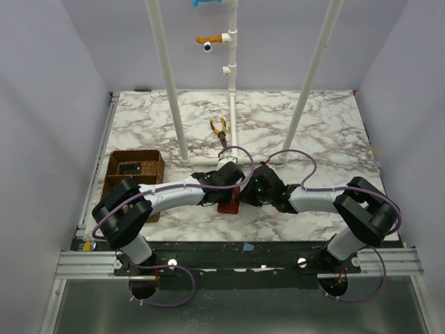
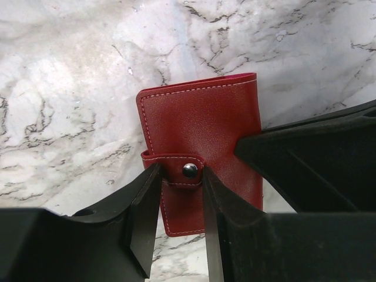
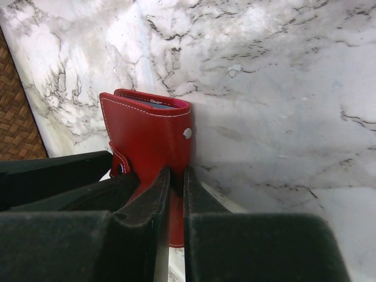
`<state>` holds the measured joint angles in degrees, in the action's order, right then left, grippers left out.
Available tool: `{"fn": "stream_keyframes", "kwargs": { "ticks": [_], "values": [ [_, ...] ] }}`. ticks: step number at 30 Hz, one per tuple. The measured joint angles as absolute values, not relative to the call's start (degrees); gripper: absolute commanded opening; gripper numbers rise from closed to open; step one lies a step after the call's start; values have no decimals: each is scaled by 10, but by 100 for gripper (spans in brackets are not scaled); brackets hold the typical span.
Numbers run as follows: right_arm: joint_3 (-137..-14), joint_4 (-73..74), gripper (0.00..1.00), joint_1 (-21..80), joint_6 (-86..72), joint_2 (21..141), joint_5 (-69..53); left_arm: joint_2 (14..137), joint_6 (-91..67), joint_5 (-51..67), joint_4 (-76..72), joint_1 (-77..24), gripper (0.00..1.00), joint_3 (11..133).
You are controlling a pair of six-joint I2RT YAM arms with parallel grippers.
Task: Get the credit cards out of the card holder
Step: Move the card holder to the center of the board, then open the card holder at the center of the board.
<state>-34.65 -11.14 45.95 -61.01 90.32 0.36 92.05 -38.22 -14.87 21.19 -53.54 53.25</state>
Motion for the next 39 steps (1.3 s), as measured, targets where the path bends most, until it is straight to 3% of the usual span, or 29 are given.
{"fn": "stream_keyframes", "kwargs": {
  "ticks": [20,21,22,23,26,30,39],
  "values": [
    [-366,-116,1,466,-615,927,3,835,-391,-96,154,-487,0,449],
    [-366,-115,1,466,-615,927,3,835,-390,-95,153,-485,2,447],
    [-367,-114,1,466,-615,928,3,835,-389,-93,149,-484,20,446],
    [-368,-113,1,466,-615,928,3,835,-388,-92,146,-484,30,444],
    [-371,-108,1,466,-615,929,3,828,-382,-83,134,-485,47,435],
    [-373,-106,1,466,-615,930,3,818,-373,-83,131,-491,49,437],
    [-373,-106,1,466,-615,930,3,882,-350,-110,145,-527,42,508]
  ]
}}
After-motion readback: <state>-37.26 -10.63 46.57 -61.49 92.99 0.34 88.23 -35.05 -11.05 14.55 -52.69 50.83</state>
